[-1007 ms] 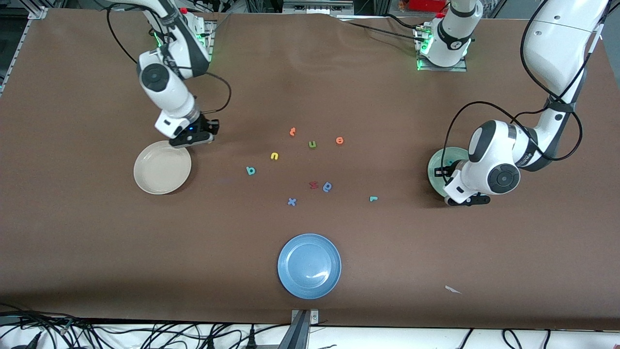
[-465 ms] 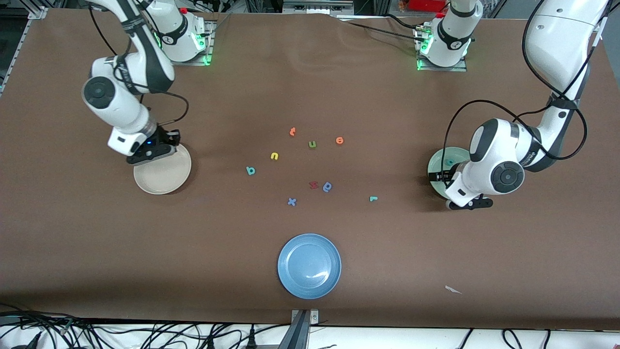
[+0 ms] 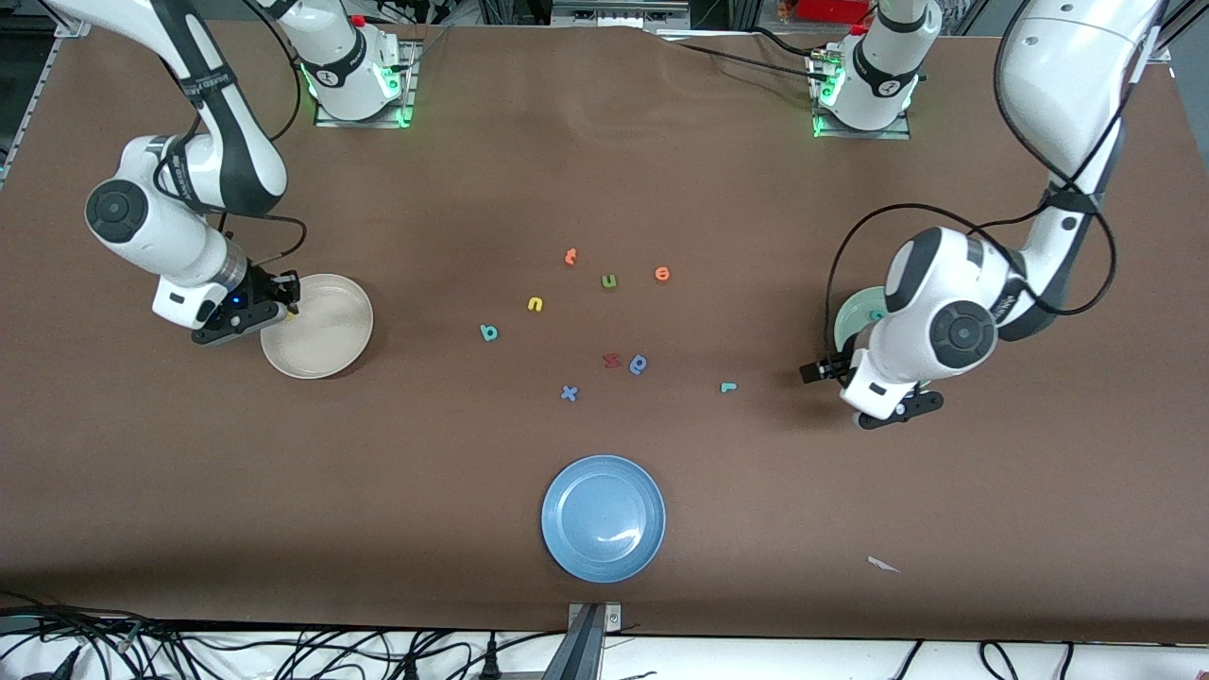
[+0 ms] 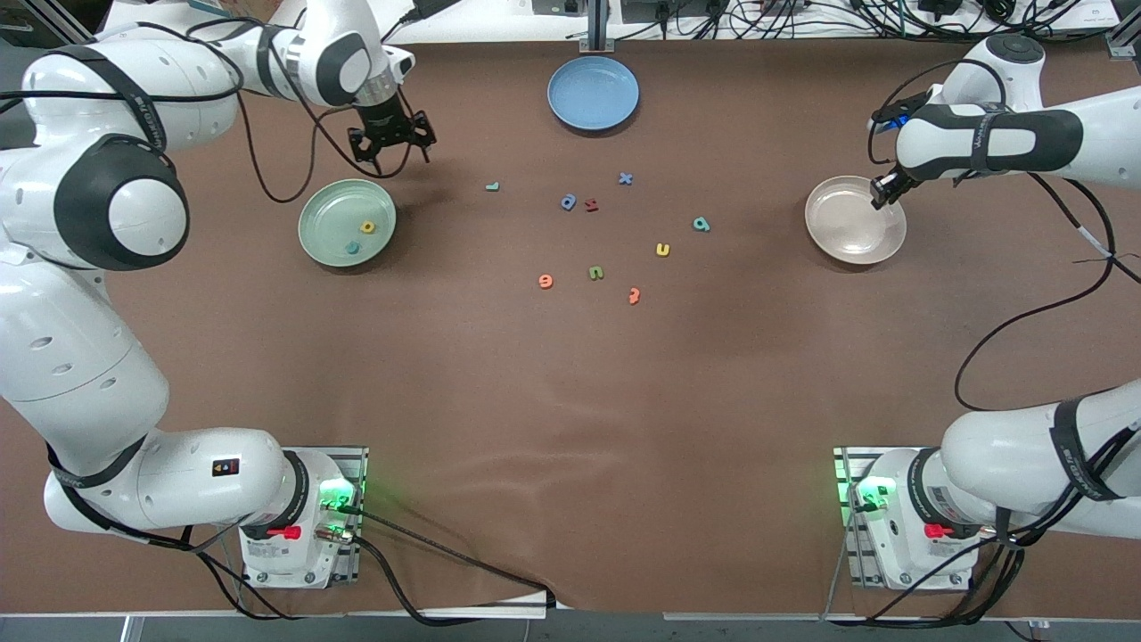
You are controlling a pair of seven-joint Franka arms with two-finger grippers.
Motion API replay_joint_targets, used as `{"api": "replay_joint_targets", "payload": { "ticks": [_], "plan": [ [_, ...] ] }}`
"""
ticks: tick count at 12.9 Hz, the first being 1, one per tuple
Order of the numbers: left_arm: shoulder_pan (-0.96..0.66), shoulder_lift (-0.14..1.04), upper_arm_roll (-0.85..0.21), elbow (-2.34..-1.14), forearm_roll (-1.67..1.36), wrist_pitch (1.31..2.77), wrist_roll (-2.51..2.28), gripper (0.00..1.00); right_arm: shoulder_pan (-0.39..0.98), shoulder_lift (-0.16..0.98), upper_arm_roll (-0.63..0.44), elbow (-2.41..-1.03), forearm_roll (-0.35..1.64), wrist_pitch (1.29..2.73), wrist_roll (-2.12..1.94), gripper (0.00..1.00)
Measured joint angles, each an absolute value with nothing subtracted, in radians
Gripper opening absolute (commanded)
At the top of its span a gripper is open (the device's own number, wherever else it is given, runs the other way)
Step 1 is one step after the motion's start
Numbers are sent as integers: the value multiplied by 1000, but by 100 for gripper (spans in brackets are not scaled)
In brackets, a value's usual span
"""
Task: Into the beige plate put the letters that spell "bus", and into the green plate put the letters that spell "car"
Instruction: 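Reach the left gripper to the cyan l while the right drops s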
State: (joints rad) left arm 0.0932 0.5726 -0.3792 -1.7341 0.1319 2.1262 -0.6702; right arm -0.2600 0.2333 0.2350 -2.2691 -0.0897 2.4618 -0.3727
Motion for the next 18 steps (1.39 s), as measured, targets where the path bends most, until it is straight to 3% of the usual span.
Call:
{"api": "replay_joint_targets", "payload": {
  "ticks": [2, 4, 7, 11, 14, 16, 18],
  "plan": [
    [50, 617, -379, -1719, 132, 2208, -782, 100, -260, 281, 235, -2238, -90, 2469, -373, 50],
    [2, 665, -378, -1706, 132, 2267, -876, 100, -261, 305, 235, -2228, -90, 2485, -373, 67],
    [-44, 709, -375, -1685, 132, 2320, -950, 97, -263, 308, 235, -2223, -90, 2487, -372, 68],
    [-125, 756, -318, -1637, 132, 2323, -972, 97, -263, 308, 238, -2217, -89, 2489, -349, 100],
    [-227, 790, -231, -1597, 132, 2324, -980, 92, -236, 308, 254, -2210, -28, 2505, -343, 100],
    [-247, 803, -222, -1582, 132, 2324, -991, 79, -169, 308, 259, -2193, 16, 2507, -284, 100],
    [-248, 807, -220, -1576, 132, 2323, -993, 79, -107, 308, 261, -2176, 17, 2507, -194, 100]
  ]
}}
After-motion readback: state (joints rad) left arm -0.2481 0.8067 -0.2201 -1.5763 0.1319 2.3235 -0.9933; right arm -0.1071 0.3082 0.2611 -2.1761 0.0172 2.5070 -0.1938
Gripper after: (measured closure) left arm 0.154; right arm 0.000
